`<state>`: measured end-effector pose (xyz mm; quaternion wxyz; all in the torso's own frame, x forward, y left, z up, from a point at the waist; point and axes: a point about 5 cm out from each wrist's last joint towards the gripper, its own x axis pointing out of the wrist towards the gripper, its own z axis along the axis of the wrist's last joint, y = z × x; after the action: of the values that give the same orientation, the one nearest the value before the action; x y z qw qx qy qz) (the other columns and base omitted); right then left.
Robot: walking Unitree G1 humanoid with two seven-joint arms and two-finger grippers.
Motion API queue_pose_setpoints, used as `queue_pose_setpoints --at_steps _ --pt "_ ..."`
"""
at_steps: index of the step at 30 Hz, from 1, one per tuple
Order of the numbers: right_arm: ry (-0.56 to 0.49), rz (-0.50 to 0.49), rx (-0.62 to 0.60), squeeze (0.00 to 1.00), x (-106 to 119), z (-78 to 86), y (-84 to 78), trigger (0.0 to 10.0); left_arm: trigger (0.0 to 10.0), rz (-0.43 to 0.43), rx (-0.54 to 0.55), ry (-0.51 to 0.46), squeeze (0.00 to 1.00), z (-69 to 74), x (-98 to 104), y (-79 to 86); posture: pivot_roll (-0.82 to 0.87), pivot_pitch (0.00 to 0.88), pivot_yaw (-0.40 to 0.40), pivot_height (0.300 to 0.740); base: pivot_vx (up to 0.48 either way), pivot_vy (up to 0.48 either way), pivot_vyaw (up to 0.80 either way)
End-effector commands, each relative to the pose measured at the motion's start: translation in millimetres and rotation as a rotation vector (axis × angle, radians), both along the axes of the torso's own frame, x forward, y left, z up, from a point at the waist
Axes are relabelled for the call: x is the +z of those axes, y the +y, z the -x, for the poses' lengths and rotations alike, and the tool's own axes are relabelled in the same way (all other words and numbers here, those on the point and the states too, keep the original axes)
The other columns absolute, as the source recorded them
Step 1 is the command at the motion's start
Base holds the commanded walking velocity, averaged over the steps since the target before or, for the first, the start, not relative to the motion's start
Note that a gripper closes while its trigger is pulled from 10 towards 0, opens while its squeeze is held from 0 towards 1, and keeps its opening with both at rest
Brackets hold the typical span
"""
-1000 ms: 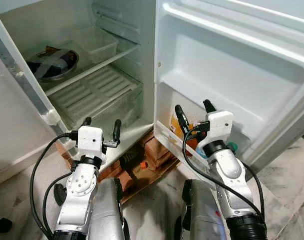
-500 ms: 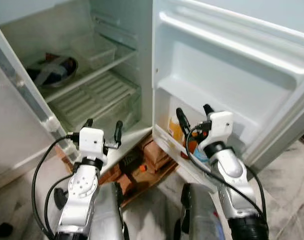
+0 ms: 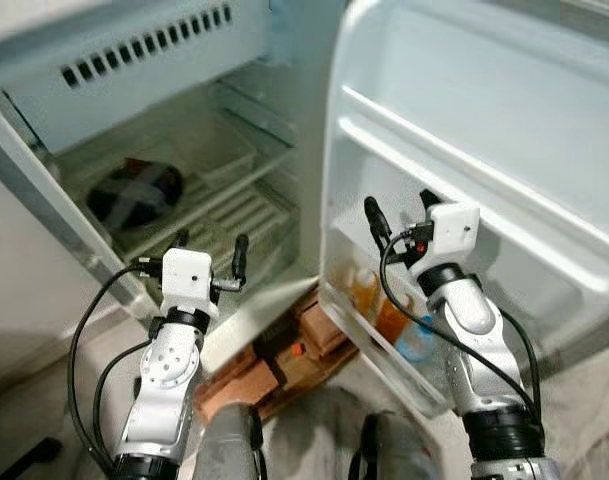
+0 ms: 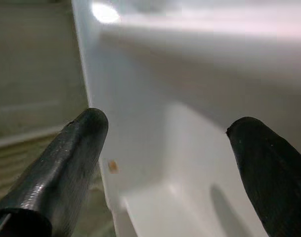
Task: Restocking fridge
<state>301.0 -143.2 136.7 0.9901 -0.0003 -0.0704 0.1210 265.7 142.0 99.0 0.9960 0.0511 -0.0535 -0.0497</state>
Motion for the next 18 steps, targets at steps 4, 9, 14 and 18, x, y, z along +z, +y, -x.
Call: queue_pose_setpoints --at_steps 4,9,14,18 --pt "0.06 0.003 0.037 0.0 -10.6 4.0 6.8 10.0 10.0 -0.011 0.013 0.022 0.0 1.5 -4.8 1.2 0.11 0.04 0.008 0.714 0.0 0.0 0.0" --pt "0.106 0.041 0.043 0.0 -20.1 5.3 4.6 10.0 10.0 -0.031 0.032 0.037 0.0 -1.0 -6.7 1.7 0.11 0.039 0.008 0.714 0.0 0.0 0.0" --pt "0.116 0.028 0.05 0.0 -20.7 4.8 6.4 10.0 10.0 -0.029 0.025 0.032 0.0 -2.8 -5.7 -0.4 0.11 0.038 0.008 0.714 0.0 0.0 0.0" --pt "0.126 0.026 0.079 0.0 -22.7 6.4 12.2 10.0 10.0 -0.03 0.025 0.031 0.0 -3.5 -5.2 -1.7 0.11 0.038 0.008 0.714 0.0 -0.319 0.0"
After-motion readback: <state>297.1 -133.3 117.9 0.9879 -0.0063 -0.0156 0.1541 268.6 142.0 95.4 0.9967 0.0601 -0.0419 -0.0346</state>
